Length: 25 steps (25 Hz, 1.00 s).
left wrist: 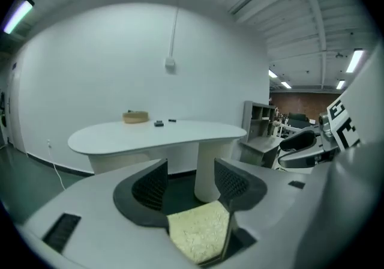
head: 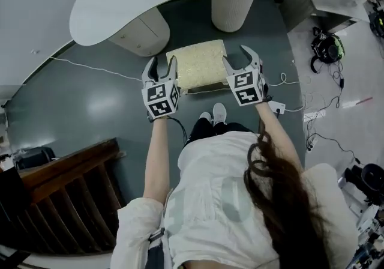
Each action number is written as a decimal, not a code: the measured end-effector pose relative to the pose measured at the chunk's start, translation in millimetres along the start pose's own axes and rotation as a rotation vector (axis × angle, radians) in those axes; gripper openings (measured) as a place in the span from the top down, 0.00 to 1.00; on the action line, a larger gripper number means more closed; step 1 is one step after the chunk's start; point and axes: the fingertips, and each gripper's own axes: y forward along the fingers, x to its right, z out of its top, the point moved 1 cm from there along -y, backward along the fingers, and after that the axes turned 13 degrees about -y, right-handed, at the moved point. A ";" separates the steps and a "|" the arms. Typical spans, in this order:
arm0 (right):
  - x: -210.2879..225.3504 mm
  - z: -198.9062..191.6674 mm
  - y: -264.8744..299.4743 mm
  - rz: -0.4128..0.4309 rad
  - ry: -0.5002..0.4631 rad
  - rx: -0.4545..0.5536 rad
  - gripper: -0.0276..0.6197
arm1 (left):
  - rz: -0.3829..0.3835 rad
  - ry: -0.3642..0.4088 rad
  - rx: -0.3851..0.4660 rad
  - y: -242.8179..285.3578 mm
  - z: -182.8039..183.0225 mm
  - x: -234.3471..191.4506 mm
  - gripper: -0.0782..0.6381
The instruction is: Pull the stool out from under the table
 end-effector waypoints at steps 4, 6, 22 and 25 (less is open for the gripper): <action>10.6 44.2 -30.4 -0.035 -0.008 0.132 0.56 | -0.051 0.040 0.123 -20.8 49.9 28.8 0.56; 20.1 65.3 -45.0 -0.053 0.033 0.198 0.60 | -0.086 0.038 0.196 -30.0 77.2 46.9 0.58; 41.3 139.2 -106.3 -0.085 0.151 0.526 0.91 | 0.007 0.057 0.466 -109.5 159.0 89.6 0.85; 44.0 131.1 -104.9 -0.073 0.139 0.515 0.91 | 0.012 0.039 0.442 -104.8 151.1 91.0 0.85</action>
